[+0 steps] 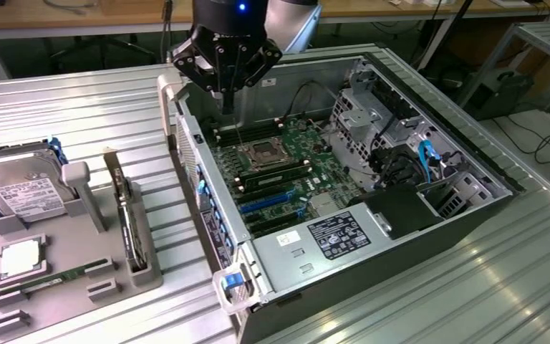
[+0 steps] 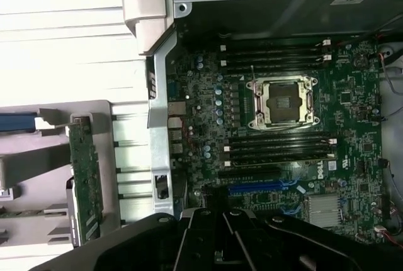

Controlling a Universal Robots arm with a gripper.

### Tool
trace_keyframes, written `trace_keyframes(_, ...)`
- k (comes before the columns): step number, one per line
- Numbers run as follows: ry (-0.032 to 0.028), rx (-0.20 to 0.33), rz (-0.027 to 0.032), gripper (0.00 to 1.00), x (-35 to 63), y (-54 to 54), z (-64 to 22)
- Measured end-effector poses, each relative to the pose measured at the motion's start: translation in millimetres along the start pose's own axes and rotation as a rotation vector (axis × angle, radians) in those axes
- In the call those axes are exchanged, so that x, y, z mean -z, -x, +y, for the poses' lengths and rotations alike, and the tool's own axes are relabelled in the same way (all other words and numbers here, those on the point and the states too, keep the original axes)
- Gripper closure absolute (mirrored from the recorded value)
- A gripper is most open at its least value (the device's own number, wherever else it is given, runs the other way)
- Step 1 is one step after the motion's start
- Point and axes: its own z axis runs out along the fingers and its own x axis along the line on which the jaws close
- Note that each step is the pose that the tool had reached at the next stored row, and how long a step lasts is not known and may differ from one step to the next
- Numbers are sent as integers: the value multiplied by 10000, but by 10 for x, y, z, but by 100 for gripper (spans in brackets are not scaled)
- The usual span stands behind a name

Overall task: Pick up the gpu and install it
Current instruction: 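Reach for the gpu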

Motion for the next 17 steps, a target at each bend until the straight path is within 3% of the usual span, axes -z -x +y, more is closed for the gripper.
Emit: trace_keyframes(17,1,38,1,89,6,-159,-55)
